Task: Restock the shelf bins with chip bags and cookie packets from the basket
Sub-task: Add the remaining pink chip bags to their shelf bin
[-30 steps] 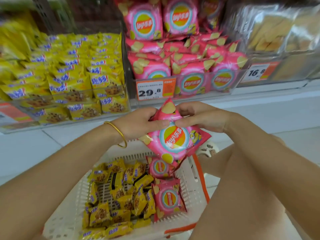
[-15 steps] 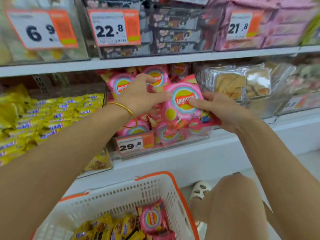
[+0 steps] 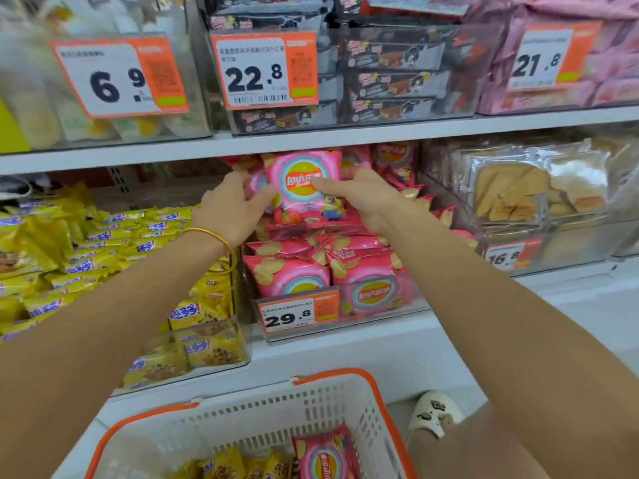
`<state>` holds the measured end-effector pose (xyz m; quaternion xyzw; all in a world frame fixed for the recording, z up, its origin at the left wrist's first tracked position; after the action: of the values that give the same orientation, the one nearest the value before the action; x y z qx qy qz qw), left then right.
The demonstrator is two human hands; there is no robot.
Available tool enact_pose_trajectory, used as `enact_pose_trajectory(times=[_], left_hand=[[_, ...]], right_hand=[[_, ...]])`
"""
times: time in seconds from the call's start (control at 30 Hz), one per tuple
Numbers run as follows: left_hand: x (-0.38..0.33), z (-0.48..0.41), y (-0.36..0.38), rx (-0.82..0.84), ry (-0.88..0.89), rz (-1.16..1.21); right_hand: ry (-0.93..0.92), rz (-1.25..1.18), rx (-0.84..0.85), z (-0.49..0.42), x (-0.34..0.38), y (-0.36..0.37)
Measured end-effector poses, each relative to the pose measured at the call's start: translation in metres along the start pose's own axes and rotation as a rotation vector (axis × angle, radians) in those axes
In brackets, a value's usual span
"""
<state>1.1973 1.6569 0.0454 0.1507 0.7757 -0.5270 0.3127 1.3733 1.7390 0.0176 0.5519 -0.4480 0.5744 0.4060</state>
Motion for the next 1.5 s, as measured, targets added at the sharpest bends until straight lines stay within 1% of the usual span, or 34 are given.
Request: enact_pose_trajectory(times=[0.17,0.33,0.43,0.5,0.6,0.67,0.83,0.93,1.0,1.07,1.1,1.13,1.17,1.2,1.23,1.33,1.37,1.43,1.5], left_hand=[[0.012,-0.011,0.006,-0.006,0.016,0.059],[0.021,-0.017,0.011,-0.030,0.022,0.031],[0.023,-0.021,0.005,-0.093,0.028,0.019],[0.025,-0.023,0.004,-0.108,0.026,-0.001],[0.027,-0.024,0.006,-0.095,0.028,-0.059],[0.026,-0.025,0.009,-0.090,0.028,-0.139],[0.025,-0.027,0.004,-0.117,0.015,-0.241],[0.025,-0.017,-0.003,-0.117,0.020,-0.244],[0.015,0.003,-0.013,-0.161,0.102,-0.178],[-0.003,0.042,-0.023,-0.215,0.266,-0.028],[-0.012,0.067,-0.026,-0.204,0.334,0.071],[-0.017,0.093,-0.024,-0.158,0.376,0.159],[-0.018,0.118,-0.017,-0.085,0.388,0.214],[-0.012,0.140,-0.005,0.005,0.374,0.235],[0.000,0.160,0.012,0.103,0.341,0.230],[0.062,0.198,0.071,0.380,0.167,0.144],[0.083,0.207,0.088,0.455,0.125,0.104],[0.122,0.221,0.116,0.581,0.059,0.038],[0.154,0.232,0.133,0.658,0.006,-0.002]], right_hand=[[-0.099,-0.013,0.001,-0.025,-0.005,0.027],[-0.196,0.263,0.041,-0.032,-0.002,0.036],[-0.212,0.249,0.042,-0.035,-0.001,0.035],[-0.199,0.272,0.045,-0.037,-0.002,0.034],[-0.115,0.284,0.163,-0.038,-0.012,0.038],[-0.073,0.350,0.209,-0.034,-0.019,0.038],[-0.158,0.472,0.057,-0.020,-0.009,0.032],[-0.215,0.522,-0.038,-0.003,0.002,0.024],[-0.306,0.536,-0.116,0.025,0.014,0.016],[-0.416,0.517,-0.171,0.072,0.025,0.010],[-0.447,0.490,-0.148,0.096,0.024,0.010],[-0.450,0.466,-0.082,0.119,0.020,0.014],[-0.408,0.456,0.021,0.136,0.007,0.022],[-0.325,0.478,0.154,0.149,-0.014,0.035],[-0.230,0.569,0.299,0.157,-0.041,0.050],[0.019,0.984,0.694,0.164,-0.155,0.089],[0.089,1.105,0.787,0.166,-0.196,0.098],[0.182,1.259,0.933,0.175,-0.273,0.109],[0.263,1.331,1.011,0.190,-0.339,0.113]])
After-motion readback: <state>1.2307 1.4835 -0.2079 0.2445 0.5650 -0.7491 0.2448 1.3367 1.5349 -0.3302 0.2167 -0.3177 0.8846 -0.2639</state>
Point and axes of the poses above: each hand's wrist, its own z-axis away from the middle knuckle, its own y-axis out of the palm, x = y × z, the point moved 9 cm from there along -z, towards the middle knuckle
